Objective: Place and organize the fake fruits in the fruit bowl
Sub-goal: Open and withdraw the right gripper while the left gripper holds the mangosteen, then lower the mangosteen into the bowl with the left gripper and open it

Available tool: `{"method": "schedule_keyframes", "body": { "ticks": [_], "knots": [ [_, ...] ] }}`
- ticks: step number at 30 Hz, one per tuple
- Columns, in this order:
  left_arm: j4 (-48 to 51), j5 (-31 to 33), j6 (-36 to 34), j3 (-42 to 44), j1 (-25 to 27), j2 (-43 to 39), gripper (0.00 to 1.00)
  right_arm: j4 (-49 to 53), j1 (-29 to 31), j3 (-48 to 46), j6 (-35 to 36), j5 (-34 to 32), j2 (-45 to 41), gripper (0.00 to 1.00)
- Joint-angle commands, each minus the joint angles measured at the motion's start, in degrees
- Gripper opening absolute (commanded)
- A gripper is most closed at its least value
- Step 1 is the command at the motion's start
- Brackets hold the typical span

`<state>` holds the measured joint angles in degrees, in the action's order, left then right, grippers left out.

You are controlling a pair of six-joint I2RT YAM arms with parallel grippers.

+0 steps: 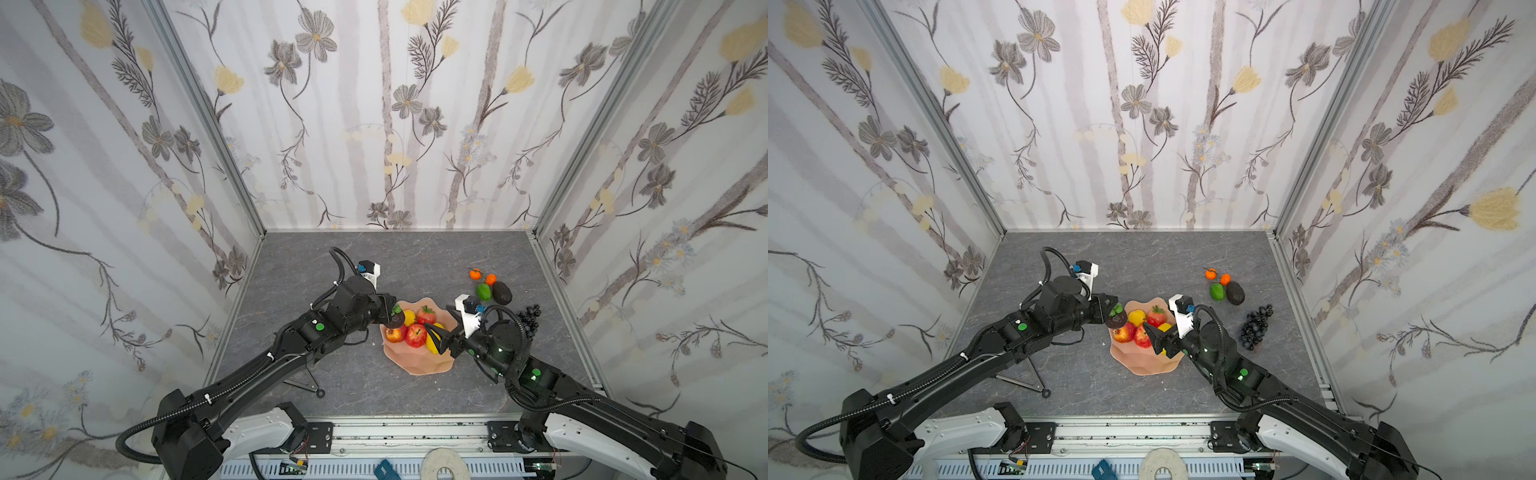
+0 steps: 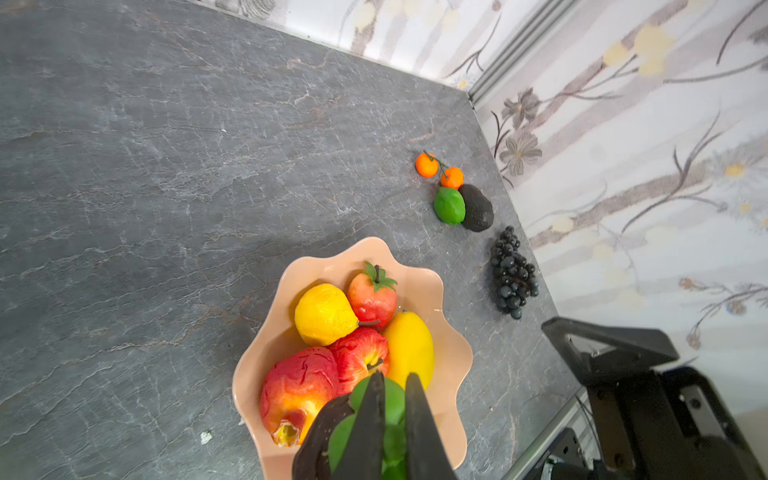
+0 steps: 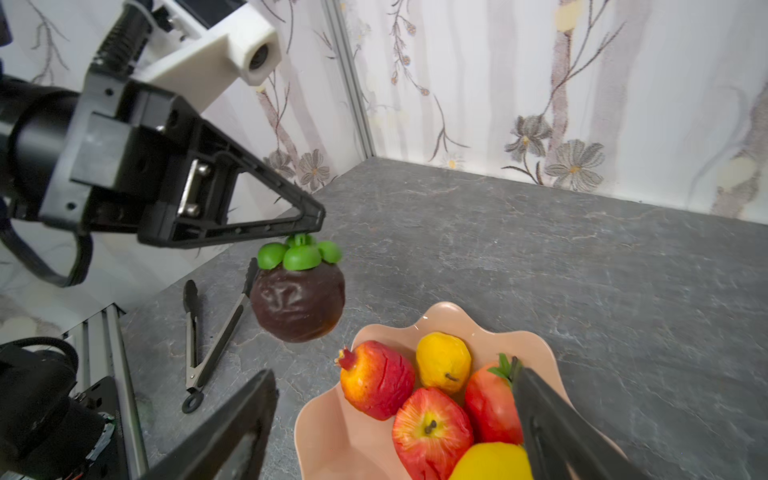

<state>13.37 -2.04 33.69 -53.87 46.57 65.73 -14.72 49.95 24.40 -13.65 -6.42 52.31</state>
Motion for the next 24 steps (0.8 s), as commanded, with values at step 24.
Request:
{"method": "schedule_keyframes", "body": {
  "ticks": [24],
  "knots": [
    [-23.83,13.3,-19.28,12.33,19.52,12.44,0.0,7.78,-6.27,-8.24,-14.06,-8.17,-14.08,0.88]
  ]
}}
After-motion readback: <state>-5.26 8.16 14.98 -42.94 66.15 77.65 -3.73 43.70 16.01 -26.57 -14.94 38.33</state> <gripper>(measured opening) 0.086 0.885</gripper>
